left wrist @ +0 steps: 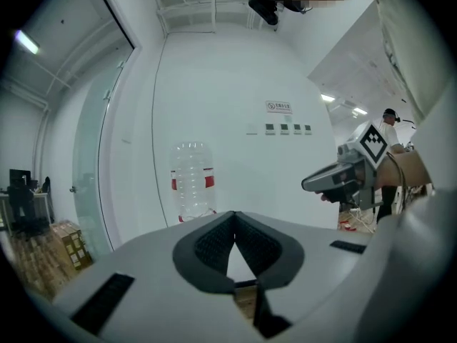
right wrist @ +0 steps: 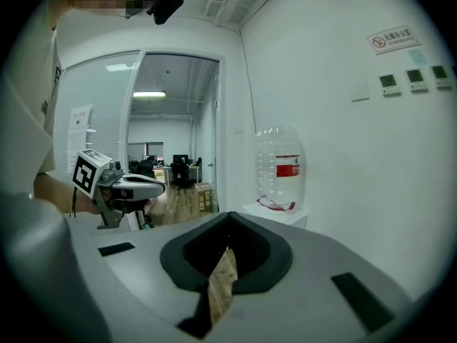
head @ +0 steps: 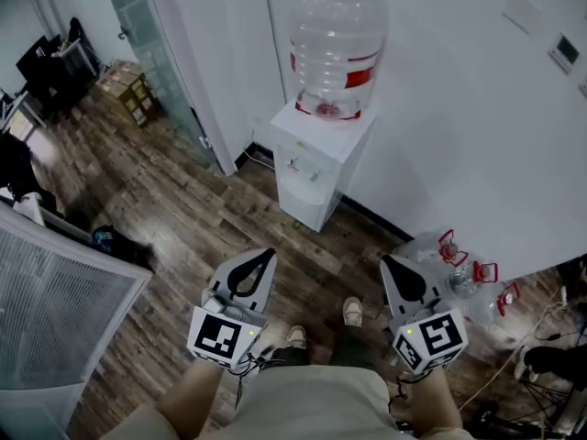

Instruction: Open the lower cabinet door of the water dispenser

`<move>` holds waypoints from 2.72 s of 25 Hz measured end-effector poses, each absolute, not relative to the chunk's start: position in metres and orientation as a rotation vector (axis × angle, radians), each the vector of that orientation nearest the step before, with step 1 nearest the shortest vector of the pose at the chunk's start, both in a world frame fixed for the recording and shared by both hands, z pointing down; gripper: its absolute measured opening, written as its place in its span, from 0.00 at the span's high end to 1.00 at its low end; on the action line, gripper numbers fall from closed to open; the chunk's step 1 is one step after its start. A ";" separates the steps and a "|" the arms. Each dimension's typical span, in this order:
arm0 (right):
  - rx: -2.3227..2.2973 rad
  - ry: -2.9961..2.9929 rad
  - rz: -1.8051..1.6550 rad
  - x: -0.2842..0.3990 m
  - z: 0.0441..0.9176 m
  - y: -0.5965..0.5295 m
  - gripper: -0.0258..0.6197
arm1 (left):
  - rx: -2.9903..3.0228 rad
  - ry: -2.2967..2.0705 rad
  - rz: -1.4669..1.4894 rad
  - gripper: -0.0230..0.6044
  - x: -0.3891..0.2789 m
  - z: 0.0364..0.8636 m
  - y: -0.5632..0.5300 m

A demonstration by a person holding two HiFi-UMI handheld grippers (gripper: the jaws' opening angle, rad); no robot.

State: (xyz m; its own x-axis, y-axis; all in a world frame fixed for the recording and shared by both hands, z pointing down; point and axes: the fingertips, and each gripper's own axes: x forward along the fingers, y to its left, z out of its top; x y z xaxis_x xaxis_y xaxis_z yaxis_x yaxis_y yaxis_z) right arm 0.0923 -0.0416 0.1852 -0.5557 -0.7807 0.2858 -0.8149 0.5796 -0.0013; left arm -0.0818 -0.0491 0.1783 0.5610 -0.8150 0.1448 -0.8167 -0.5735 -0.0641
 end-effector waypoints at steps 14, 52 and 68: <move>1.054 -2.628 0.270 0.128 0.236 -0.152 0.95 | 2.532 -1.754 0.322 0.96 -0.059 0.213 -0.117; 1.081 -2.618 0.382 0.092 0.674 -0.338 0.68 | 2.238 -1.901 0.275 0.95 -0.092 0.596 -0.252; 1.152 -2.517 0.318 0.077 0.865 -0.380 0.67 | 2.210 -1.837 0.324 0.95 -0.114 0.770 -0.285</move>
State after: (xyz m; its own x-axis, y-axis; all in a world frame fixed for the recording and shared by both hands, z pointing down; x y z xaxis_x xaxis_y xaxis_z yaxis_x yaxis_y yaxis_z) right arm 0.0772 -0.3800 0.8649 -0.6063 -0.6841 0.4056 -0.7635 0.6433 -0.0562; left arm -0.1145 -0.2853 0.7702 0.1808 -0.9281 0.3255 -0.9835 -0.1746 0.0483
